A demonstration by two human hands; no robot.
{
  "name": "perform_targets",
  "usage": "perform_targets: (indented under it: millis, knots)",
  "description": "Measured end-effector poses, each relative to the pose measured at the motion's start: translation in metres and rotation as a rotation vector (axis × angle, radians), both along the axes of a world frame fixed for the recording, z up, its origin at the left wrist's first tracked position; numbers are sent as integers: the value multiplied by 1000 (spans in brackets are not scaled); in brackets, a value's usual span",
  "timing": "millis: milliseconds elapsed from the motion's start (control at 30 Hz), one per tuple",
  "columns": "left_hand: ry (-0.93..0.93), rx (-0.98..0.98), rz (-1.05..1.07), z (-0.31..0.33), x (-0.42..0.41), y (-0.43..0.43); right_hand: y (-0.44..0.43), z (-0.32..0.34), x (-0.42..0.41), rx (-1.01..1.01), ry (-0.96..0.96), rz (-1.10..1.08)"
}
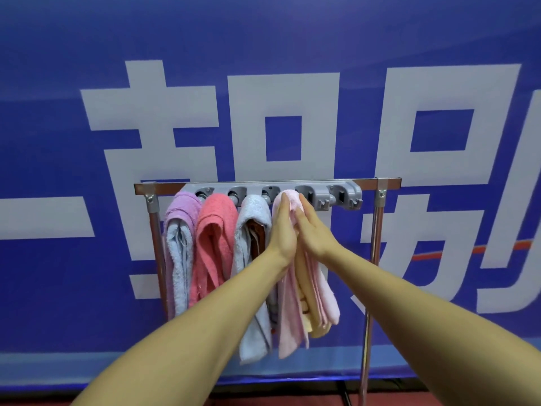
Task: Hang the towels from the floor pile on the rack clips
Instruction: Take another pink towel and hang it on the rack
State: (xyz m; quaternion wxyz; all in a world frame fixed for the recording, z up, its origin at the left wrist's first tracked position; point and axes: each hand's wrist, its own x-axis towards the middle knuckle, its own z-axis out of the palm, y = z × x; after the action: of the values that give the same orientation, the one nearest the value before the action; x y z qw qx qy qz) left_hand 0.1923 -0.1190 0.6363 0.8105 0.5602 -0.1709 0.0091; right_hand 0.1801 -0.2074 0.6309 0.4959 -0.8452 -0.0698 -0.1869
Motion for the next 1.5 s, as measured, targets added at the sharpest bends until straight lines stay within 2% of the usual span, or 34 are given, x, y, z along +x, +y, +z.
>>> perform_targets:
  millis: [133, 467, 600, 800, 933, 1200, 1400, 1500]
  knots:
    - [-18, 54, 101, 7, 17, -4, 3, 13, 10, -140, -73, -71]
    - [75, -89, -1, 6, 1, 3, -1, 4, 5, 33, 1, 30]
    - [2, -24, -44, 5, -22, 7, -3, 2, -12, 29, -17, 8]
    - [-154, 197, 122, -26, -49, 22, 5, -9, -58, 6, -20, -65]
    - [-156, 209, 101, -49, -81, 43, 16, -23, -95, 69, -38, -35]
    - [48, 388, 120, -127, -132, 94, 46, -108, -130, 47, 139, 60]
    - [165, 426, 153, -202, -147, 128, 83, -188, -142, 37, 286, 58]
    - [212, 544, 178, -247, -147, 144, 93, -233, -143, 18, 361, 61]
